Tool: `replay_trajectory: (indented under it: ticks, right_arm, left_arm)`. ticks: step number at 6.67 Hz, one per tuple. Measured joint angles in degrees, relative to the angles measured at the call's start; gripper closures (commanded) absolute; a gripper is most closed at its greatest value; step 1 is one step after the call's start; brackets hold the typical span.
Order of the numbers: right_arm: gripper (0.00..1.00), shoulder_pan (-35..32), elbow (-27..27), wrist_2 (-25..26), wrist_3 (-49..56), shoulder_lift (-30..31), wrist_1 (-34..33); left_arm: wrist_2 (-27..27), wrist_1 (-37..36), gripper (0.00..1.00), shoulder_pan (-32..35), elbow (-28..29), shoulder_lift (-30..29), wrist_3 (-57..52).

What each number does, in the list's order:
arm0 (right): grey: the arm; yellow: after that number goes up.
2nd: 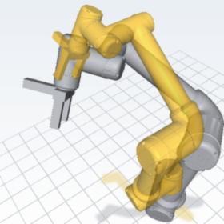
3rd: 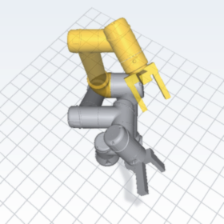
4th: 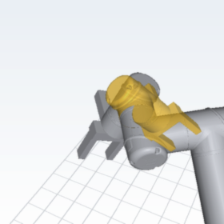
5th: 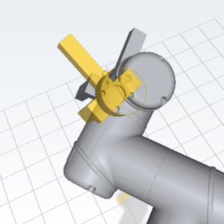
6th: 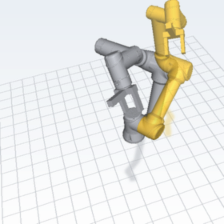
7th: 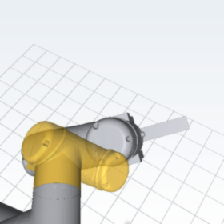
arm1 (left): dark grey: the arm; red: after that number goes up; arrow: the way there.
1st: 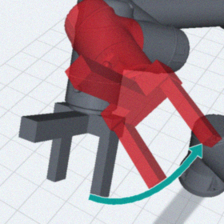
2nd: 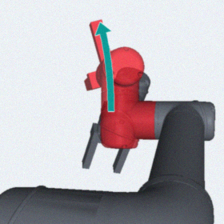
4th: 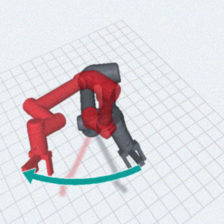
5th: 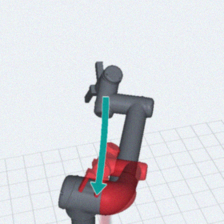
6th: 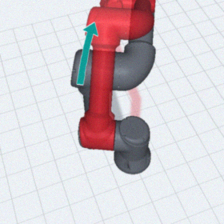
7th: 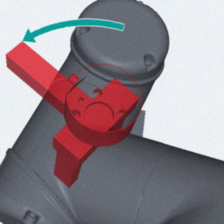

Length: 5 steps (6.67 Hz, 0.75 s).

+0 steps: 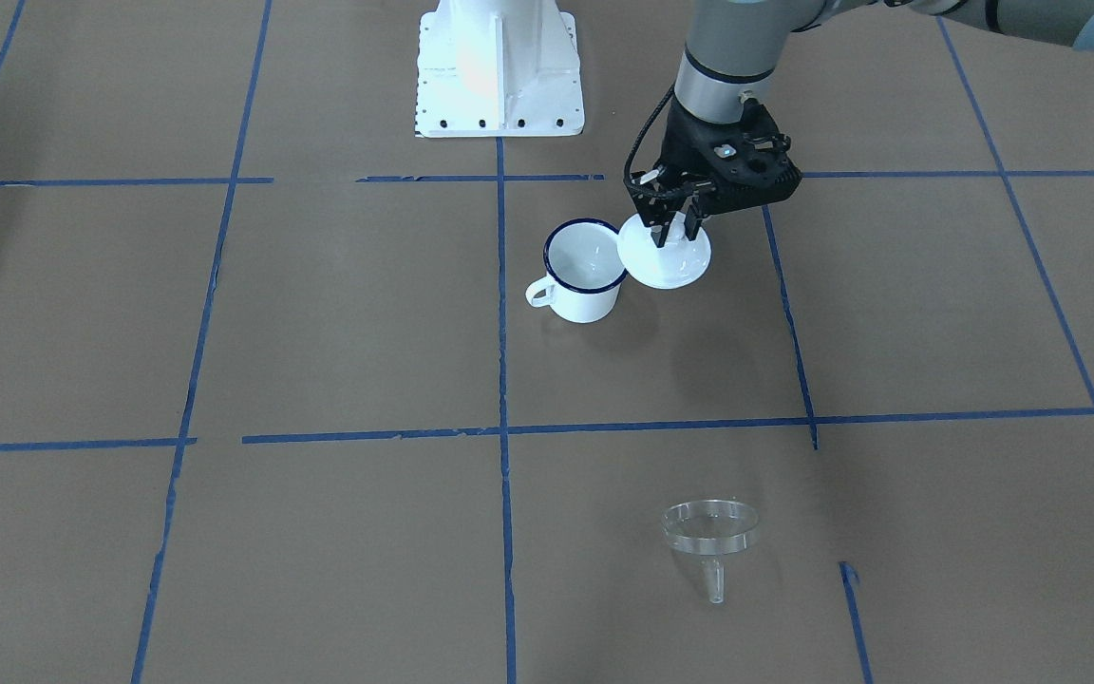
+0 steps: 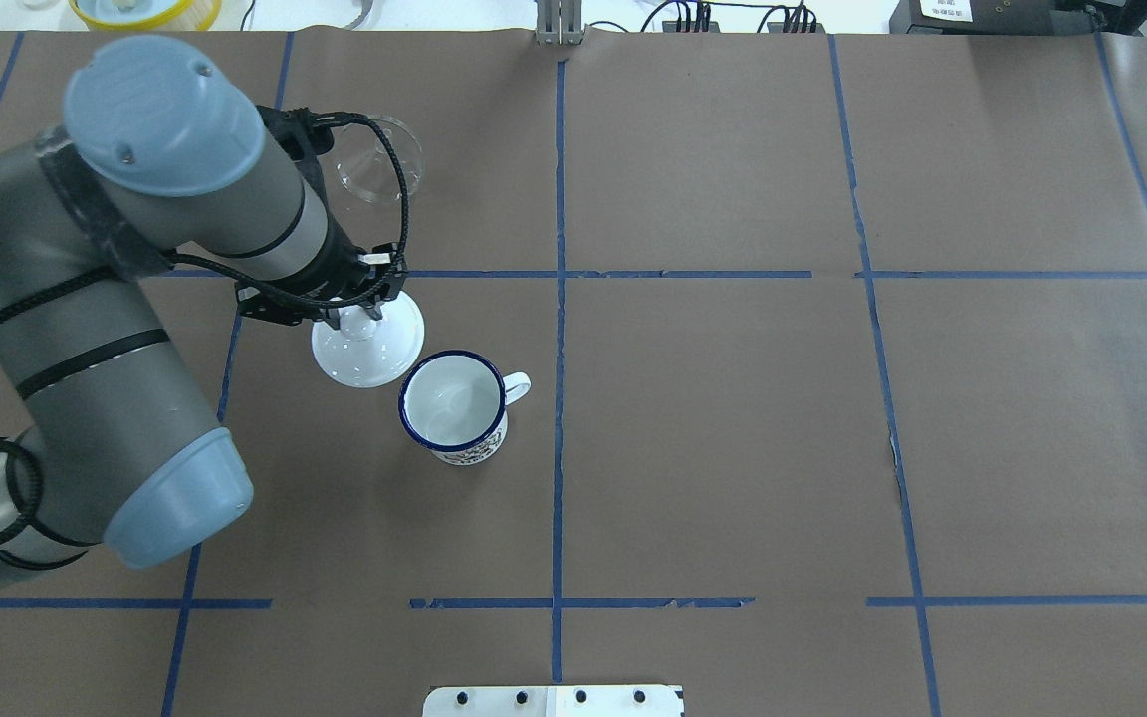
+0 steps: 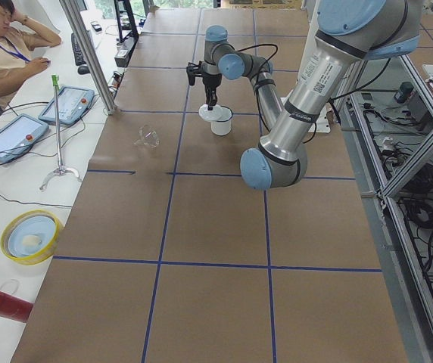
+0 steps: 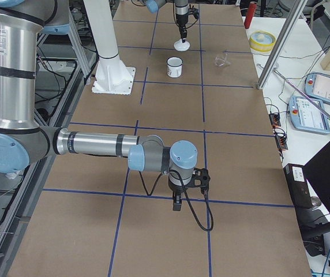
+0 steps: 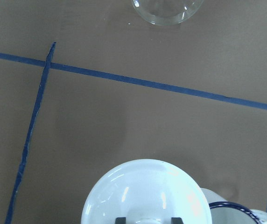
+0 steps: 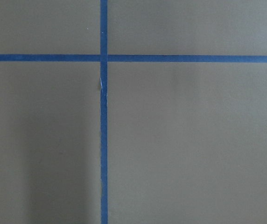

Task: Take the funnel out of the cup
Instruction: 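Lift the white lid and carry it over the mug with the left gripper, then lower the white lid onto the mug opening and open the left gripper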

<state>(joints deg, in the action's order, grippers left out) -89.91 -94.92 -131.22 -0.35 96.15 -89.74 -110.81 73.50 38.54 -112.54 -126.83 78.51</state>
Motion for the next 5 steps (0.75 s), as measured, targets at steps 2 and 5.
replay_trajectory:
  ticks: [2,5]
  right_arm:
    - [0.00,0.0,0.0,0.0,0.0,0.0,0.0]
    - [0.00,0.0,0.0,0.0,0.0,0.0,0.0]
  left_arm:
    - [0.0,-0.2,1.00,-2.7,4.4,-3.6,3.1]
    - [0.2,0.5,1.00,-5.4,6.0,-4.1,4.4]
